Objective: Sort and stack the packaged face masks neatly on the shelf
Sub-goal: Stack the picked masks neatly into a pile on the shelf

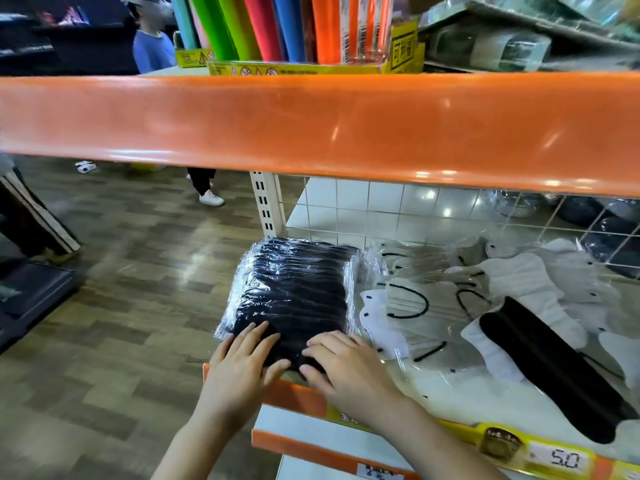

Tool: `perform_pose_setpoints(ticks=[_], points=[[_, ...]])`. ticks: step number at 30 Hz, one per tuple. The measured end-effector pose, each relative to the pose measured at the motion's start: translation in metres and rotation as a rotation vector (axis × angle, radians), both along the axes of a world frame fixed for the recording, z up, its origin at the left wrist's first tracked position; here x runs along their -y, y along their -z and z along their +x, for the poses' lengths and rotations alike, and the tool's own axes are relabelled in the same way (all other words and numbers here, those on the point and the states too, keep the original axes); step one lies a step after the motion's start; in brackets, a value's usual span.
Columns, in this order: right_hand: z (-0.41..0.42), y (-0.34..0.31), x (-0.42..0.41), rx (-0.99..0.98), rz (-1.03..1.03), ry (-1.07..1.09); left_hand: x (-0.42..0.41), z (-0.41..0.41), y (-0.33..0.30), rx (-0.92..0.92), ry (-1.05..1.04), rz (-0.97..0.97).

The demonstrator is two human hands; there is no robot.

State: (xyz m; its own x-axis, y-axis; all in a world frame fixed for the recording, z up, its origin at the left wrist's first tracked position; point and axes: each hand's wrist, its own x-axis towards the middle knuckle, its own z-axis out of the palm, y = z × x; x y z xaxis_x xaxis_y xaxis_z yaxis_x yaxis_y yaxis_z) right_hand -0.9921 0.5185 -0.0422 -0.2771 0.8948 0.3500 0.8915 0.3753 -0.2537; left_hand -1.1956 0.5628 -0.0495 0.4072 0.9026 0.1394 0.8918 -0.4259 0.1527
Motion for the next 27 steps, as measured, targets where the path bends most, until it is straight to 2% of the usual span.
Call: perform_pose_setpoints(ticks=[18,24,27], points=[[-0.003,0.009,-0.002,-0.002,-0.013,0.035,-0.022,0.017,0.008,-0.01,-0.08,-0.01],[0.009,0.0,0.002,-0.048,0.049,0.107,-0.005,0.064,0.004,0.12,0.003,0.191],[0.033,-0.002,0.008,-0.035,0.09,0.201,0.003,0.097,-0.001,0.16,0.075,0.21]])
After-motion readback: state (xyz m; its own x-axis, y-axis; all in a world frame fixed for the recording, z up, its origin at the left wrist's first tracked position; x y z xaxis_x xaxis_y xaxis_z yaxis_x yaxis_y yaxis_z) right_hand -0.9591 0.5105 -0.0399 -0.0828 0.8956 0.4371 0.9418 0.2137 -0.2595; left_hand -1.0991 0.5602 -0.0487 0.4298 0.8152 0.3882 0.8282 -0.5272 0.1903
